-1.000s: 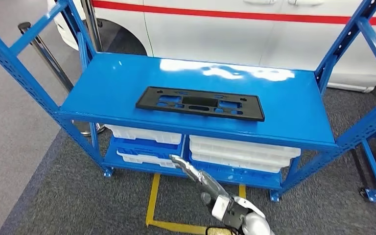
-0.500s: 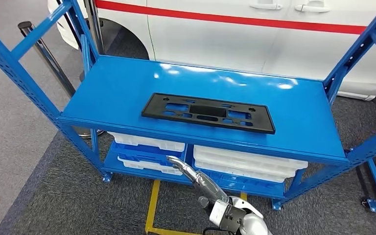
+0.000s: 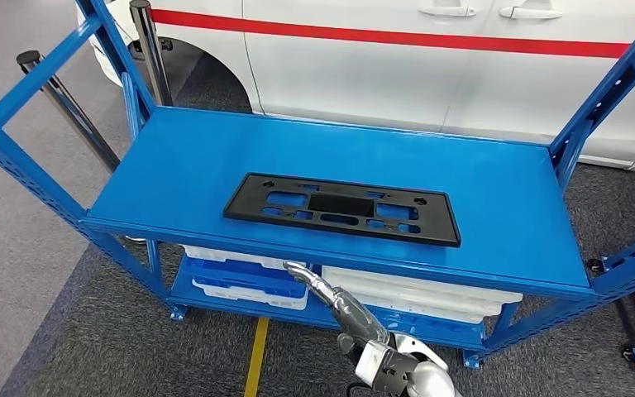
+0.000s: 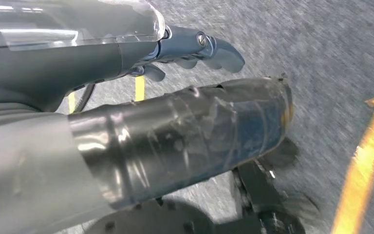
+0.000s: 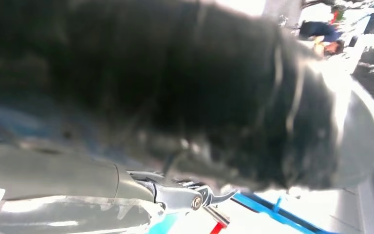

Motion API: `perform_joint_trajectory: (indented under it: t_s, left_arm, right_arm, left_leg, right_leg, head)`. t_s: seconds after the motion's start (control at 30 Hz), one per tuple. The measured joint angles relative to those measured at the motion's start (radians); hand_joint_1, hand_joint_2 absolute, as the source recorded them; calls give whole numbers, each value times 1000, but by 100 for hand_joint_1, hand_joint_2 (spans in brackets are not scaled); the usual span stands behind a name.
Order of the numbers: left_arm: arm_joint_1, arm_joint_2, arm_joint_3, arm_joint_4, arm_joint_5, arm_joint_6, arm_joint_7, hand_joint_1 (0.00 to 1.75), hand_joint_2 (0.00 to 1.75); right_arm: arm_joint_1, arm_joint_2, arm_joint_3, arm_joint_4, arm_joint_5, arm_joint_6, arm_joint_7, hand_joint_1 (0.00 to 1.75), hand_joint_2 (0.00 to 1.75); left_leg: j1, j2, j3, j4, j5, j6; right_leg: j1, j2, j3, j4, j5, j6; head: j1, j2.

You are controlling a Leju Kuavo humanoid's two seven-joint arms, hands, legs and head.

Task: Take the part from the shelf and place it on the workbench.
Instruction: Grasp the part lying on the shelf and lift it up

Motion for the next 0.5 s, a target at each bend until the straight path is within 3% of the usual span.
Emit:
perform_joint_trajectory:
  t_s: [0.1,0.13,0.17,0.23,0.3,0.37,0.43,0.5]
  left_arm:
    - [-1,0,2,0,0,0,0,0,0]
    - [1,0,3,0,0,0,0,0,0]
    - [3,1,3,0,-1,0,0,0,0]
    - [6,2,4,0,-5,0,-1,0,0]
    - [6,2,4,0,-9,0,-3,0,0]
    - [6,4,5,1,-10,0,-4,0,0]
    - [8,5,6,1,-11,1,-4,0,0]
    - [8,5,6,1,-12,1,-4,0,0]
  right_arm:
    - [1,0,0,-1,0,0,0,0,0]
    - [2,0,0,-1,0,0,0,0,0]
    - [2,0,0,-1,0,0,0,0,0]
    - [2,0,0,-1,0,0,0,0,0]
    - [1,-1,1,-1,1,0,0,0,0]
    - [3,-1,1,-2,2,0,-1,0,0]
    - [4,-2,2,-4,3,-1,-1,0,0]
    - [3,-2,2,-6,3,-3,-1,0,0]
  left_leg:
    - [2,1,-109,169,-65,-13]
    - [2,1,-134,193,-63,-14]
    - [2,1,-140,179,-38,-15]
    - [2,1,-113,68,53,-12]
    - [-4,0,-90,-28,103,-3]
    - [-10,0,-90,-50,103,11]
    - [-5,4,-84,-60,111,23]
    - [1,11,-75,-70,111,34]
  right_leg:
    - [1,-1,15,0,-18,-7]
    - [1,0,22,2,-24,-6]
    - [2,1,30,3,-31,-6]
    - [1,2,48,4,-45,-1]
    - [3,2,55,6,-55,6]
    - [4,4,53,8,-60,16]
    - [6,6,53,11,-69,26]
    - [5,5,33,59,-100,37]
  head:
    - [-1,0]
    - [-1,0]
    - [-1,0]
    - [0,0]
    - [0,0]
    - [0,0]
    - [0,0]
    - [1,0]
